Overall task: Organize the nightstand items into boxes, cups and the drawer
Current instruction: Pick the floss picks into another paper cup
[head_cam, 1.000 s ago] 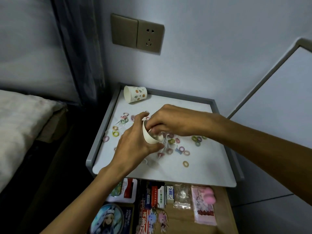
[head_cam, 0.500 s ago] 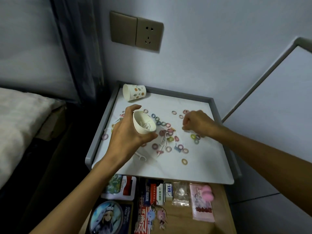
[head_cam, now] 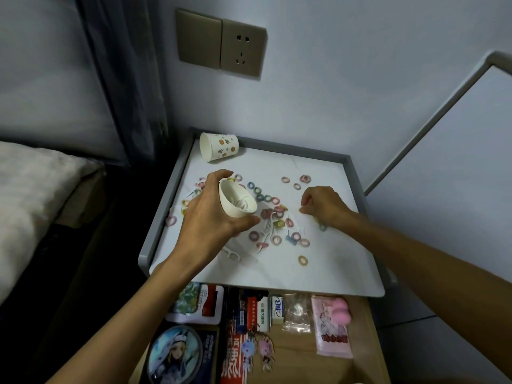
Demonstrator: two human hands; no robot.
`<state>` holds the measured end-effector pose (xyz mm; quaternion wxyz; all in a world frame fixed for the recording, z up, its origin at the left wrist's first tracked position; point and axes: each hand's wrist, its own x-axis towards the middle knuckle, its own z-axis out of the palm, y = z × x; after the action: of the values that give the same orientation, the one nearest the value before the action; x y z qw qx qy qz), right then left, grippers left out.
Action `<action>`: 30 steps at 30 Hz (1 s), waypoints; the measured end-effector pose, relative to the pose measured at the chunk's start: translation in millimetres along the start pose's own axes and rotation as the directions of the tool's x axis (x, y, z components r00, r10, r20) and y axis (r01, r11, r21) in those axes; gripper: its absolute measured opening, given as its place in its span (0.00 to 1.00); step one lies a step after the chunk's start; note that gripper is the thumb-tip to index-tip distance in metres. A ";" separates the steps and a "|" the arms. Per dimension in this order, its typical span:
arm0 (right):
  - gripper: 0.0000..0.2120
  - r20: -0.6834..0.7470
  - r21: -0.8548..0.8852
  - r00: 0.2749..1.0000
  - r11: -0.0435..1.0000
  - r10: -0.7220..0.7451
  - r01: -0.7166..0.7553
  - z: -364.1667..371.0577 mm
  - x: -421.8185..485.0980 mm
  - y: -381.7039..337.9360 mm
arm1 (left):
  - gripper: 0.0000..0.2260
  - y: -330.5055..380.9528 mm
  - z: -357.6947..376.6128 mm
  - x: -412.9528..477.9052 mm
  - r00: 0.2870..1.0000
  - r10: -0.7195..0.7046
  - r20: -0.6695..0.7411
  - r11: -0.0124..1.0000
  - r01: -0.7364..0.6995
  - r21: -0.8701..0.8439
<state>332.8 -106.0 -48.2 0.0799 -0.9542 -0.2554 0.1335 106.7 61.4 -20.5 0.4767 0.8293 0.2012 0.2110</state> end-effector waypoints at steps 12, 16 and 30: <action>0.11 0.023 -0.086 1.000 0.996 -0.001 0.003 8.8 -14.7 -22.7 | 0.38 3.7 -1.1 -2.2 1.000 -0.013 0.014 1.000 0.013 0.016; 0.17 0.040 -0.033 0.997 0.998 0.060 -0.059 19.4 -21.2 -22.0 | 0.37 6.2 -1.1 -4.0 1.000 -0.005 0.017 1.000 0.005 0.003; 0.03 0.063 -0.247 0.985 0.959 0.161 -0.141 8.5 -20.0 -54.4 | 0.38 5.6 -4.4 -3.9 1.000 -0.002 0.019 1.000 0.002 0.010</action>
<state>288.3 -68.8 -39.9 -0.0578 -0.9672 -0.1993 0.1462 101.9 59.8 -14.2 0.4745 0.8335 0.1986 0.2017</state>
